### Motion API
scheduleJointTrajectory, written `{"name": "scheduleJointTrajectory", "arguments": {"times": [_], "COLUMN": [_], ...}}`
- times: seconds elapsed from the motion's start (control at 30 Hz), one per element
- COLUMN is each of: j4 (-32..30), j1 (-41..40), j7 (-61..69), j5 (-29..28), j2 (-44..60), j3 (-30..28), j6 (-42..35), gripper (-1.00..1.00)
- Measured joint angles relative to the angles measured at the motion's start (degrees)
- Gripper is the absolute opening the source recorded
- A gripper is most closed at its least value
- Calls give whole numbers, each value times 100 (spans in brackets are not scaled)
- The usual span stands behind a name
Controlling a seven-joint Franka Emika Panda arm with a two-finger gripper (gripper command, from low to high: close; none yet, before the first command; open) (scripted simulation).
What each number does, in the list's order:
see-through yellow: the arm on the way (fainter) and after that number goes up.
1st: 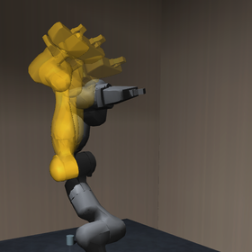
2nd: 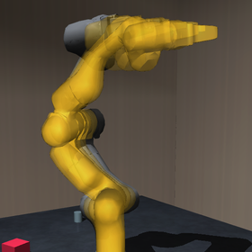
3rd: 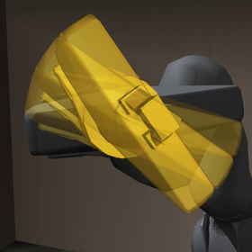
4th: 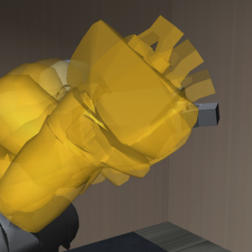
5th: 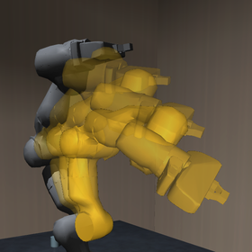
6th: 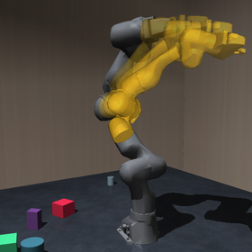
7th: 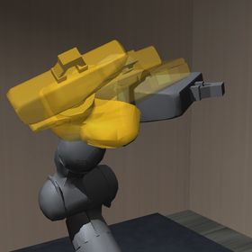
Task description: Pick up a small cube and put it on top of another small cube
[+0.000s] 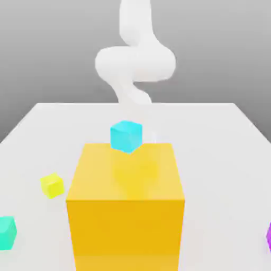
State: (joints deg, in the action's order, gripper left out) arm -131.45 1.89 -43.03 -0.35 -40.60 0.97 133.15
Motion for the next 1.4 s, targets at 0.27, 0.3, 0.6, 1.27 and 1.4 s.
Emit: {"name": "scheduleJointTrajectory", "arguments": {"times": [0.27,0.3,0.6,1.27,1.4], "j4": [106,119,237,613,608], "j1": [607,676,1318,2445,2441], "j7": [895,1003,1912,2700,2708], "j5": [-140,-159,-421,-1433,-1425], "j2": [1694,1902,3773,7254,7235], "j3": [339,386,863,1027,1035], "j6": [449,504,994,2293,2273], "gripper": [0,0,0,-100,-100]}}
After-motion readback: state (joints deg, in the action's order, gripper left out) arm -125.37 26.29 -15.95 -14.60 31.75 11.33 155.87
